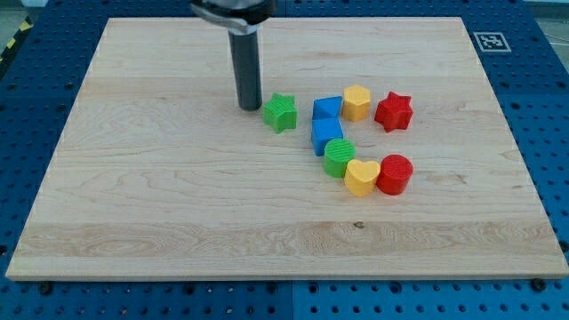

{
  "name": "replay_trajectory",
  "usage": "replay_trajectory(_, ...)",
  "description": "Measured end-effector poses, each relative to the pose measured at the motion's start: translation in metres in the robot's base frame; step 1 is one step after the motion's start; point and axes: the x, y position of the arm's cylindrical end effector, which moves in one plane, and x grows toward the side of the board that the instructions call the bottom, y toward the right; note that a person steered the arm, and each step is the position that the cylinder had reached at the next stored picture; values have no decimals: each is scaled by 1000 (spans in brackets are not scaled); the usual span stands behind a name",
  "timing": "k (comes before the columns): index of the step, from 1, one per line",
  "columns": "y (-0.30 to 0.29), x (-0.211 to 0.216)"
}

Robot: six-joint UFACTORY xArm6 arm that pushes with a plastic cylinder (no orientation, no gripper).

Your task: Push the green star down to the bottom center of the board

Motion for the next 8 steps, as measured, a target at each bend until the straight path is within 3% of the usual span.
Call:
replay_trajectory(2, 48, -16)
replay_trajectory(8, 18, 77)
